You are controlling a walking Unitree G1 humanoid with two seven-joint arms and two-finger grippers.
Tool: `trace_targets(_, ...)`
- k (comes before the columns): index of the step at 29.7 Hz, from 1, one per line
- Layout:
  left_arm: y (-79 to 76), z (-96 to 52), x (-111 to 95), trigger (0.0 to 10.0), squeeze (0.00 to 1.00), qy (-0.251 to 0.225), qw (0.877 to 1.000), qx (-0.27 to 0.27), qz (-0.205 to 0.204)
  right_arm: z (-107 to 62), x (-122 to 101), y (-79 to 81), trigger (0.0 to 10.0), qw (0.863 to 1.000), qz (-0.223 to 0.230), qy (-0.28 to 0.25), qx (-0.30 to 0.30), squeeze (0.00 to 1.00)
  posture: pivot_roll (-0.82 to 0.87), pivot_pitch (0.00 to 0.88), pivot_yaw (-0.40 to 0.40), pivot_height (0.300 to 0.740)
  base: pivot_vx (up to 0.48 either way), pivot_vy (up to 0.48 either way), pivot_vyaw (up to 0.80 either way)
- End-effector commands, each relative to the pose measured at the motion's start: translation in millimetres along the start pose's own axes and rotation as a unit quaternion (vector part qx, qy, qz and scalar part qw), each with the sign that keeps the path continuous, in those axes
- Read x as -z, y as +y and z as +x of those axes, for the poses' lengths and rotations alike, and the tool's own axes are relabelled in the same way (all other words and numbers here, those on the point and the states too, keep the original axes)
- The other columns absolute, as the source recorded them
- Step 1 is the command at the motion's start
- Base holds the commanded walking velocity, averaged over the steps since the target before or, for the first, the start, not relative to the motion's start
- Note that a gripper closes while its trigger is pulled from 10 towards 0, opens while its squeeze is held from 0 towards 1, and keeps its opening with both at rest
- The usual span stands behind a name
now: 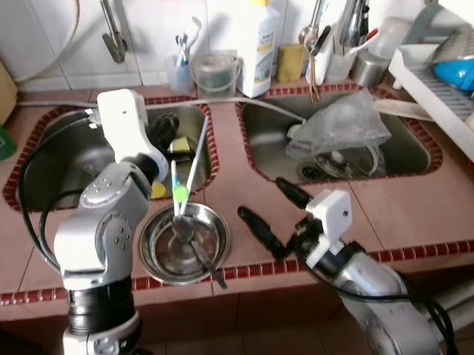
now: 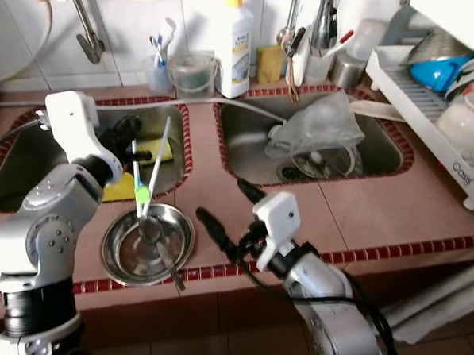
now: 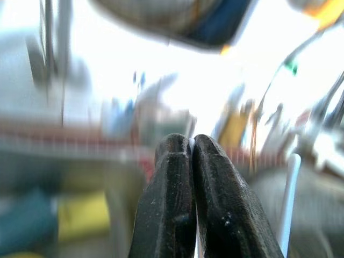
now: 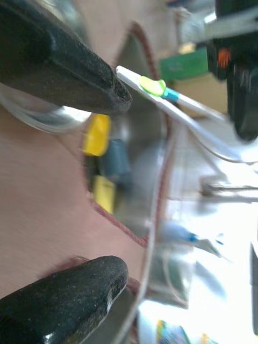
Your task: Kitchen organization
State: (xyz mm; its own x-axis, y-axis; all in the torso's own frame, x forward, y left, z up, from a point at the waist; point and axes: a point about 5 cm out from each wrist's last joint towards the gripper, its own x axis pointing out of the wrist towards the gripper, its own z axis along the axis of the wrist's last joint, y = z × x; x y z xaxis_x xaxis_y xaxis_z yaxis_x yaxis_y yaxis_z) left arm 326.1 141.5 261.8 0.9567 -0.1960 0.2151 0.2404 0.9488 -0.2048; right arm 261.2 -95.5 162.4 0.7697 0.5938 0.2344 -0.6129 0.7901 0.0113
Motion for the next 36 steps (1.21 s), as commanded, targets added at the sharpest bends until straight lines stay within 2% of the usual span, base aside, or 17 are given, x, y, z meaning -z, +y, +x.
trace_targets(1,0.9,3.7,-5,10.0,0.0,-0.035,0.999,0.003,0.009,8.9,-6,-9.6,10.0,0.999,-0.006,-0.026,0.026,0.0,-0.01,0.018,-0.032,0.74,0.0,0.0,0.0)
trace_targets(3,1.5,4.3,-5,10.0,0.0,-0.044,0.999,-0.001,0.016,13.3,-9,-11.6,10.0,0.999,-0.009,-0.035,0.033,0.0,-0.01,0.011,-0.033,0.74,0.0,0.0,0.0)
trace_targets(4,0.2,3.8,-7,10.0,0.0,-0.07,0.996,0.001,0.049,17.9,-10,-14.2,10.0,0.998,-0.011,-0.042,0.042,0.0,0.0,0.004,-0.035,0.74,0.0,0.0,0.0)
trace_targets(7,0.3,3.3,-4,10.0,0.0,-0.097,0.992,-0.004,0.077,23.4,-11,-16.8,10.0,0.997,-0.014,-0.051,0.048,0.0,0.0,0.0,-0.037,0.74,0.0,0.0,0.0)
trace_targets(11,-1.7,-1.3,12,10.0,0.0,-0.125,0.989,0.0,0.083,30.6,-13,-23.4,10.0,0.994,-0.016,-0.071,0.079,0.0,0.01,0.0,-0.036,0.74,0.0,0.0,0.0)
trace_targets(16,-5.6,-6.5,30,10.0,0.0,-0.119,0.987,0.018,0.105,31.1,-9,-31.0,10.0,0.99,-0.025,-0.076,0.12,0.0,0.01,0.0,-0.034,0.74,0.0,0.0,0.0)
trace_targets(19,-2.9,-11.8,53,10.0,0.0,-0.087,0.989,0.033,0.114,27.5,-5,-37.2,10.0,0.985,-0.041,-0.08,0.15,0.0,0.0,0.0,-0.026,0.74,0.0,0.0,0.0)
trace_targets(26,-1.0,-10.1,54,10.0,0.0,-0.079,0.993,0.028,0.083,27.1,-2,-39.4,10.0,0.983,-0.054,-0.076,0.159,0.0,0.0,0.0,-0.023,0.74,0.0,0.0,0.0)
trace_targets(36,-1.4,-6.8,55,10.0,0.0,-0.072,0.993,0.036,0.085,28.0,-2,-37.9,10.0,0.983,-0.05,-0.081,0.156,0.0,-0.01,0.0,-0.018,0.74,0.0,0.078,0.0)
